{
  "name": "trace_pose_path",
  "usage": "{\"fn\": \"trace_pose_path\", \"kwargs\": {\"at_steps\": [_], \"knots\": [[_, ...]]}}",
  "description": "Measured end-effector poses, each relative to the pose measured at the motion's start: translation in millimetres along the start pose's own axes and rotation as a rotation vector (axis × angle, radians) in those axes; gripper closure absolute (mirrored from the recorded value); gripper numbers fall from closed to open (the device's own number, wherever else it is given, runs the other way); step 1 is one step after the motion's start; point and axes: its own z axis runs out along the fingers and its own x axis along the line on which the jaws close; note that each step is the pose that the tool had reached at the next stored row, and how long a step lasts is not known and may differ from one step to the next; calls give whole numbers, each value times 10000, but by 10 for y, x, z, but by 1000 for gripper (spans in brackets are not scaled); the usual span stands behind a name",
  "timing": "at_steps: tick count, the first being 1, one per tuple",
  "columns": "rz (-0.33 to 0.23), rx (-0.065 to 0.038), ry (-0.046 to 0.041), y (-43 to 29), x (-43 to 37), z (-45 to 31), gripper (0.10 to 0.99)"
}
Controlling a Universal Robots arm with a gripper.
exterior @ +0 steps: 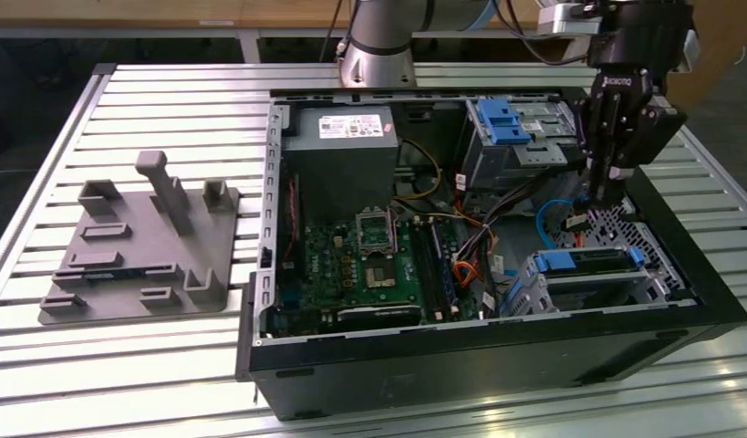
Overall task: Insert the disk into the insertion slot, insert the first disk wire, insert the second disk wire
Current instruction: 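Insert the first disk wire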
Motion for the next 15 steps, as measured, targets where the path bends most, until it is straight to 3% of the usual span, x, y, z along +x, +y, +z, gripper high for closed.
{"fn": "trace_pose_path", "kwargs": {"at_steps": [1, 2, 15], "knots": [[0, 1, 2, 1, -1, 3, 761], [1, 2, 4, 1, -3, 5, 827], [2, 3, 6, 2, -18, 30, 827]]}}
